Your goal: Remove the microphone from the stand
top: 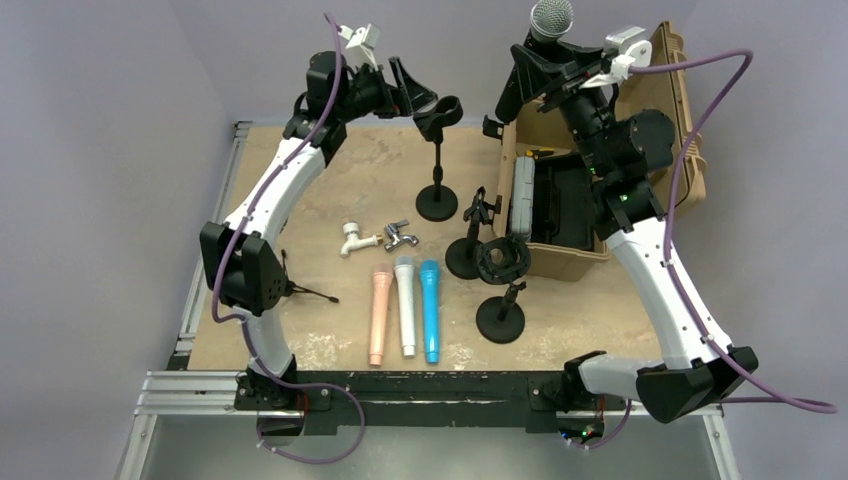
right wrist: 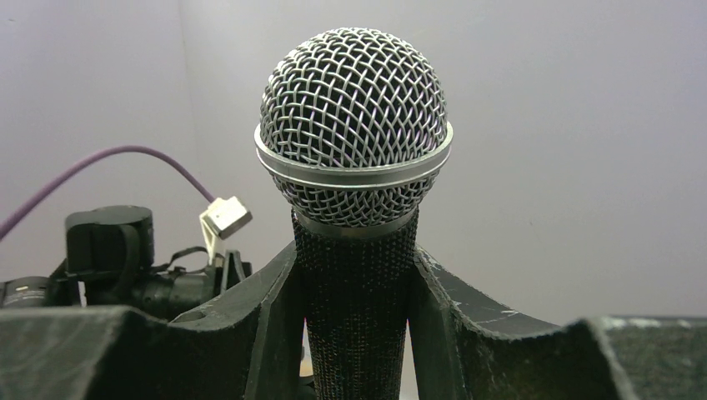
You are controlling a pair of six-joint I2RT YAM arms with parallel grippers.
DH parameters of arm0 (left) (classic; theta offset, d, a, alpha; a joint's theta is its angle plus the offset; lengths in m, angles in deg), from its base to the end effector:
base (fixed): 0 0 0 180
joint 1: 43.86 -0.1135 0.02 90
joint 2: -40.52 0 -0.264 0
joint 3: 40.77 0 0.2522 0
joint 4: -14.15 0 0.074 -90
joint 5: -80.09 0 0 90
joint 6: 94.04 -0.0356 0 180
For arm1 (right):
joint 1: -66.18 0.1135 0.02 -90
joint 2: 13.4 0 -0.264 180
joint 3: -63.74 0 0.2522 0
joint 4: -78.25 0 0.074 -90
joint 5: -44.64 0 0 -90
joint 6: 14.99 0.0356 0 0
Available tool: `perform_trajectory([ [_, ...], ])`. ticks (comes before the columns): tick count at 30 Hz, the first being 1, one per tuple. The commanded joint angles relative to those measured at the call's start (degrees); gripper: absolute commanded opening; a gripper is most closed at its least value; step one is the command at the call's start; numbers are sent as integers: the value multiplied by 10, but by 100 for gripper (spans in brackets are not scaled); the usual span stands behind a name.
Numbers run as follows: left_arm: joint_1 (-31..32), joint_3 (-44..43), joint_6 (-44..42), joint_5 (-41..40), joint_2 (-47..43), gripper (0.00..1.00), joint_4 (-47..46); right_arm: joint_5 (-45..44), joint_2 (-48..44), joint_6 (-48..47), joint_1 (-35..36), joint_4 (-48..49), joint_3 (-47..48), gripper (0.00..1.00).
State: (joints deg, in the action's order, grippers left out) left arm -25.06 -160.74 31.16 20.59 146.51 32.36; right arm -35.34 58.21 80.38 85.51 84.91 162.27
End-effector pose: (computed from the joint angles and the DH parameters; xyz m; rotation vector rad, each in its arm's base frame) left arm 0.4124 -0.1595 0.4205 0.1848 1.7558 -1.1374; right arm 0.2362 0.0894 0.5385 -0.2816 0.9653 0.4807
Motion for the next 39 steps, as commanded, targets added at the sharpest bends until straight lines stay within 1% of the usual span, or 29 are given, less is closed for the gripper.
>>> perform_trajectory([
  [1,-1,-23,5,11,27,84,12,5,-17,-6,-1,32,-3,0],
  [7,-1,-47,-1,9,54,70,16,7,-19,-10,-1,38,-9,0],
  [14,-1,-53,-11,6,72,63,30,7,-19,-12,-1,41,-13,0],
  [20,2,-15,-24,1,66,54,29,9,-20,-12,-1,44,-17,0],
  [24,10,10,-50,-10,61,51,42,11,-18,-12,-1,44,-18,0],
  [27,20,27,-81,-29,54,50,59,13,-17,-12,-1,45,-21,0],
  [33,30,85,-118,-66,39,48,62,16,-17,-11,-1,44,-25,0],
  [39,33,130,-130,-86,46,46,53,18,-16,-10,-1,45,-25,0],
])
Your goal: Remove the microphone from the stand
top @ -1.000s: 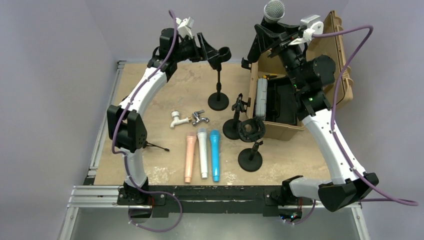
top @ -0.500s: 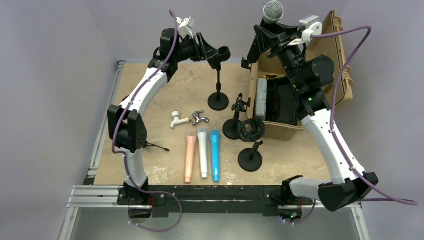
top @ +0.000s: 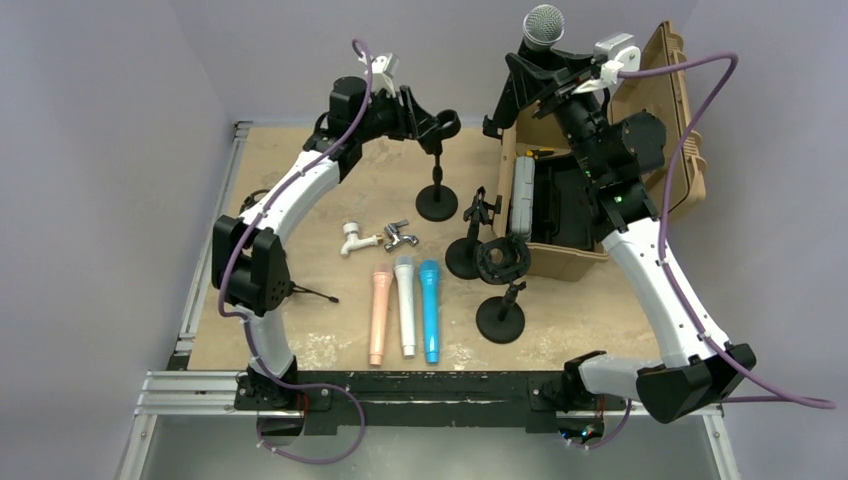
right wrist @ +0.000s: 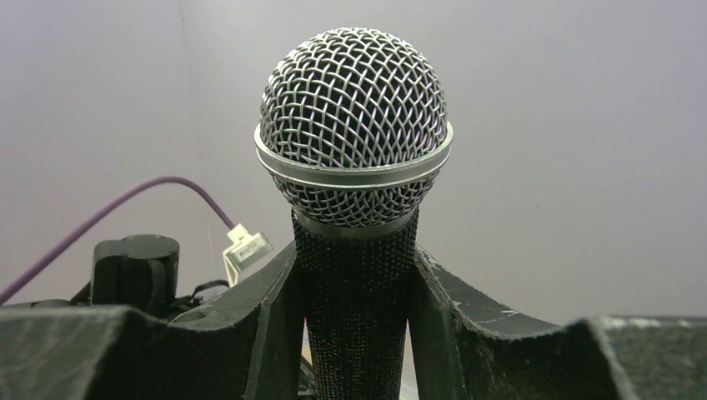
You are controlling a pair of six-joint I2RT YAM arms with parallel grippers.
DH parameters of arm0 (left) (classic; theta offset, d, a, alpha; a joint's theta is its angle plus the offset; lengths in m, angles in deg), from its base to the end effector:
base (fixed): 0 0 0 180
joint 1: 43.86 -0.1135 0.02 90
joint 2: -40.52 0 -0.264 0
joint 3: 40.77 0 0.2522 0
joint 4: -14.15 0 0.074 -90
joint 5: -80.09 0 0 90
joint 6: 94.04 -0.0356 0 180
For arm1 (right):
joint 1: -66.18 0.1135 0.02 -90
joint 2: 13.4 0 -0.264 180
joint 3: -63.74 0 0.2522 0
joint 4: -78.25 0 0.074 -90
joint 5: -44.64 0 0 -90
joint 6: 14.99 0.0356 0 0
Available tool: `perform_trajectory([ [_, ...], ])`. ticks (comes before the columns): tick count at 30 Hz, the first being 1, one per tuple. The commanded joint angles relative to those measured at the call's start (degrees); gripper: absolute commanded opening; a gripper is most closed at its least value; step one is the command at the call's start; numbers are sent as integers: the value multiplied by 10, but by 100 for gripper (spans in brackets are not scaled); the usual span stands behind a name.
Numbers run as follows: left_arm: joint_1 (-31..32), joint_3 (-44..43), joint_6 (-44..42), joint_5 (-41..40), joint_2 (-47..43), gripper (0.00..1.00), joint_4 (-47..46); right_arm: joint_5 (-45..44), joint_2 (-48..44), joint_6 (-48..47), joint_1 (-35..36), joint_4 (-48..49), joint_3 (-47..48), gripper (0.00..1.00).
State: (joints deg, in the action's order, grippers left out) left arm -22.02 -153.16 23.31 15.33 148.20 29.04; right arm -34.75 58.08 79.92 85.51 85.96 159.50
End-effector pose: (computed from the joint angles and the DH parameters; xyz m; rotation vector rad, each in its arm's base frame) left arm 0.4177 -0.1838 0.3670 0.2517 1.8248 -0.9989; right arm 0.2417 0.0917 0.5253 -0.2975 0.9904 0.4788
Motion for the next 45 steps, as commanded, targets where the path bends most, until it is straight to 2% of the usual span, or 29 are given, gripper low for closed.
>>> perform_trajectory([
  [1,2,59,-51,-34,32,46,79,13,-14,-4,-1,35,3,0],
  [16,2,44,-33,-34,57,48,66,30,-8,16,-1,30,1,0],
  [19,2,26,-31,-28,37,56,83,40,-6,34,-1,30,-1,0],
  [26,2,-25,-43,-47,-53,84,115,66,2,112,-1,37,-12,0],
  [32,-5,-41,-69,-80,-149,94,139,74,6,218,9,47,-37,0],
  [37,-5,20,-109,-148,-262,95,154,18,19,281,82,46,-66,0],
  [41,-5,115,-159,-227,-366,95,152,-58,41,347,170,37,-86,0],
  [45,-5,226,-217,-319,-471,95,126,-89,91,424,245,25,-102,0],
])
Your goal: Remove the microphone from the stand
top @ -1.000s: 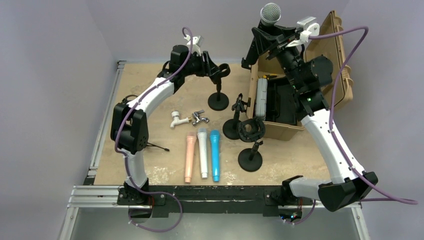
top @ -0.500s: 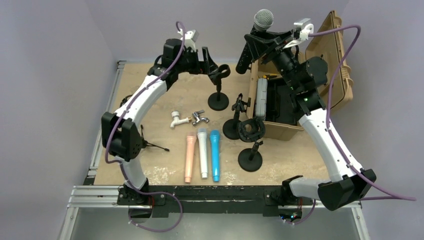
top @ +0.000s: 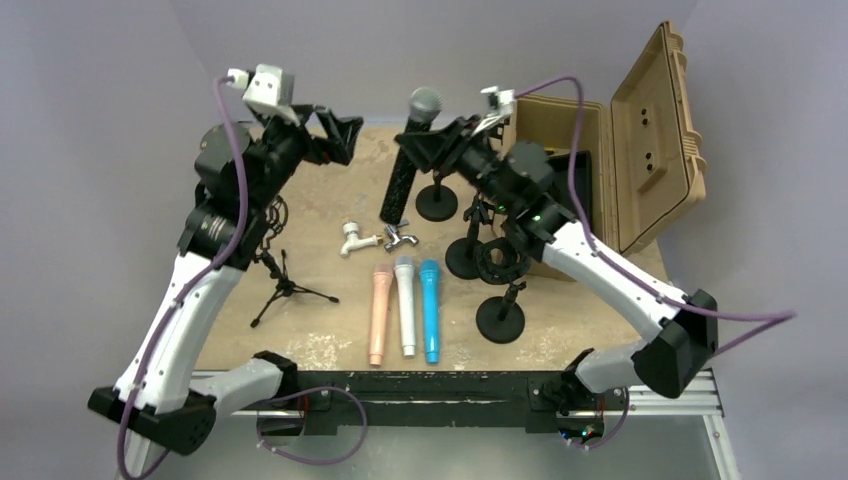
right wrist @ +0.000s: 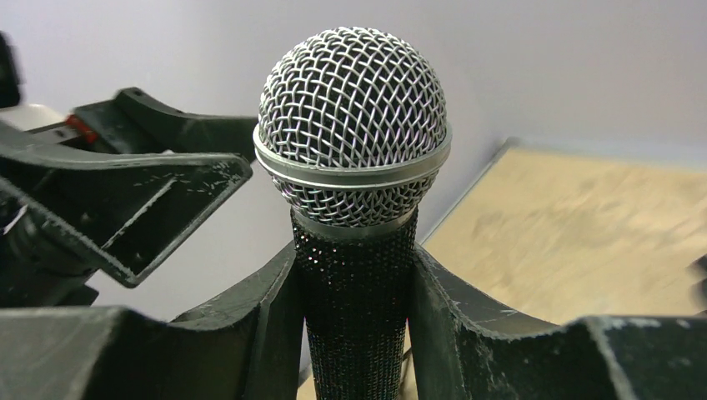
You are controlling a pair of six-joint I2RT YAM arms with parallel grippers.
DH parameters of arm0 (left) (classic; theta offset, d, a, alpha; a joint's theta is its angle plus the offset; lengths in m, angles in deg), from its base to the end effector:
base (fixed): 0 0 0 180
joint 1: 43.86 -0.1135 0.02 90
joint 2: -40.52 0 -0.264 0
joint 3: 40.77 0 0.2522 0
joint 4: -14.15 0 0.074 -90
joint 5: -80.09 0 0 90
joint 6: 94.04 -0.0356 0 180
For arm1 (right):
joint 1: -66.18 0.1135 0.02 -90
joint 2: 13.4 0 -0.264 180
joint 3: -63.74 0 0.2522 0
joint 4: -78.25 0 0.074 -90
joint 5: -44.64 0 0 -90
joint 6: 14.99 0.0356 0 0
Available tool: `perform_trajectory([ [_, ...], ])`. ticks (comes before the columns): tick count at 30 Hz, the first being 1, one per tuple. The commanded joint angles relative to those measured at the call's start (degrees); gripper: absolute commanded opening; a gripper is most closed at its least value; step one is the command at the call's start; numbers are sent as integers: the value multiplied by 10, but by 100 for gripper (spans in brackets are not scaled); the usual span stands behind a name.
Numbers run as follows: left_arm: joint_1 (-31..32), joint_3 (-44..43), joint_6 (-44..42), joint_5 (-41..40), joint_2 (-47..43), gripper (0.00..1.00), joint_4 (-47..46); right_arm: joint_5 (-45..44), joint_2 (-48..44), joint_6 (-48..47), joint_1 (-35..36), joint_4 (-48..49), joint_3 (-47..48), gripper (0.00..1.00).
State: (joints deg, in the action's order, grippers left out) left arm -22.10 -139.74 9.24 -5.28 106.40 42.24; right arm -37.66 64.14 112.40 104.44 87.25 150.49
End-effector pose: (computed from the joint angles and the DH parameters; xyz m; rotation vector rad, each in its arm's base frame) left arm 0.2148 -0.0889 0.5017 0.1777 1.4980 -0.5532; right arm 0.2450 0.1993 0.4458 -0.1356 1.3472 1.2141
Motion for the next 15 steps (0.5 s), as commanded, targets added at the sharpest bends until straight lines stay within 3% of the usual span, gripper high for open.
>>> perform_trajectory([
  [1,-4,124,-87,-136,-90,95,-20,-72,42,112,76,9,-14,0],
  [7,26,259,-160,-207,-216,96,-92,-171,121,171,184,-43,4,0],
  [11,69,271,-192,-225,-243,96,-100,-228,184,186,231,-103,42,0],
  [15,75,269,-183,-214,-270,95,-95,-277,217,220,262,-140,41,0],
])
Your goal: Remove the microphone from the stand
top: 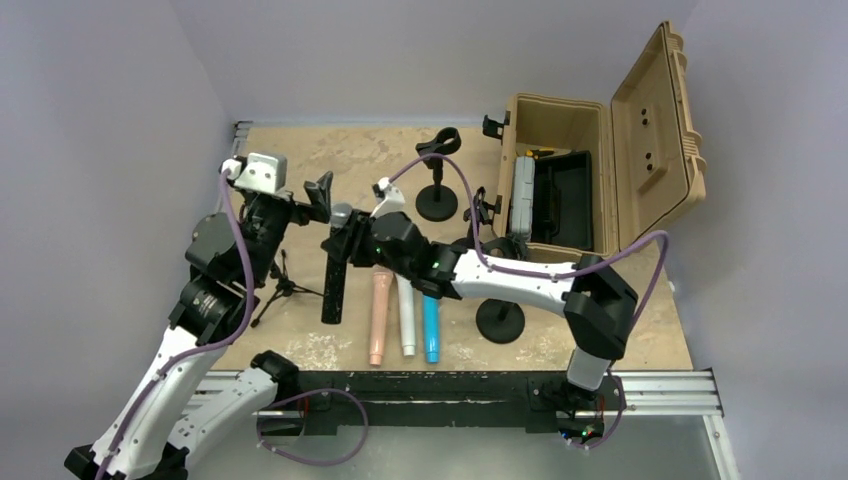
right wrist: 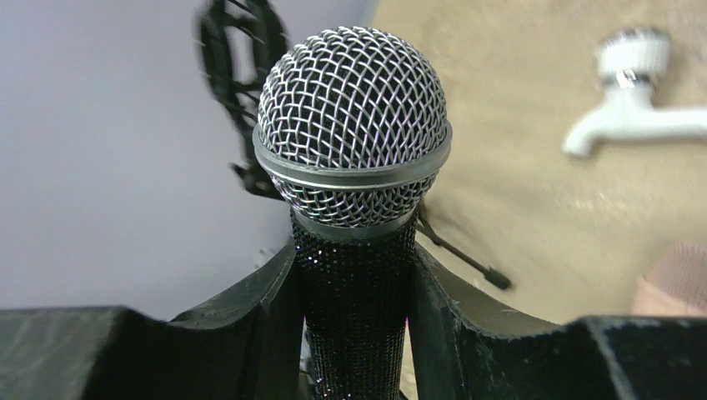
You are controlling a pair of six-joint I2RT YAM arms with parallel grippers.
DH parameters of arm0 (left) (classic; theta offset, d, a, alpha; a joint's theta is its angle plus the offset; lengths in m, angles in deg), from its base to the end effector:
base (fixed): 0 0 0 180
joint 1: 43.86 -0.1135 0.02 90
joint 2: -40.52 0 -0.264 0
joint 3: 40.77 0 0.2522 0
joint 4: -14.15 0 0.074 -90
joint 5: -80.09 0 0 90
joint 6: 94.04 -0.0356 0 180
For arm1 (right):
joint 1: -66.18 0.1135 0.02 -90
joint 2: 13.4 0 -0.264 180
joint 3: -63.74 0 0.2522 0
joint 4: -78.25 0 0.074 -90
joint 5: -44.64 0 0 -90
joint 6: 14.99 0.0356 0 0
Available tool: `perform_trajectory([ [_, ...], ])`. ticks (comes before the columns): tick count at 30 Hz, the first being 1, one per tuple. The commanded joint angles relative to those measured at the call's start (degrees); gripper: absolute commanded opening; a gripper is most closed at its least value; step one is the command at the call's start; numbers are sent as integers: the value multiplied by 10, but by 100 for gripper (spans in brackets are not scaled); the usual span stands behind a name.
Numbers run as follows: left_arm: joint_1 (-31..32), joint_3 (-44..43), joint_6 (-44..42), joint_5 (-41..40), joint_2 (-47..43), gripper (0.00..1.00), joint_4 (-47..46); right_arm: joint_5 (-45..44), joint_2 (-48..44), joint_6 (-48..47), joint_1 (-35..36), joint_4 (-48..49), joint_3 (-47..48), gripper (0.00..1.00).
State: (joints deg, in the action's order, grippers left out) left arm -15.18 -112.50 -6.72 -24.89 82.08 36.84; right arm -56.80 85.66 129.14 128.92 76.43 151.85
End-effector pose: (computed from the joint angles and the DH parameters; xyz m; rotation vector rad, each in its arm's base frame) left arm 0.1342 -0.0629 0.4295 0.1803 1.4360 -0.1837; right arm 0.1965 0.3660 0.3022 0.0093 1.9810 1.2403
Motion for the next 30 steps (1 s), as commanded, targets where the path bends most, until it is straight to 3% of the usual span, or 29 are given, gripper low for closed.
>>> perform_trajectory([
  [1,6,-2,-25,-25,-35,95,-41,-99,10,69,22,-47,26,0],
  [9,8,8,-21,-57,-75,94,-51,-106,128,107,29,-225,146,0],
  [15,8,14,-24,-58,-79,94,-56,-83,177,112,32,-250,169,0],
  [30,10,16,-19,-61,-73,92,-59,-95,201,123,41,-256,130,3],
])
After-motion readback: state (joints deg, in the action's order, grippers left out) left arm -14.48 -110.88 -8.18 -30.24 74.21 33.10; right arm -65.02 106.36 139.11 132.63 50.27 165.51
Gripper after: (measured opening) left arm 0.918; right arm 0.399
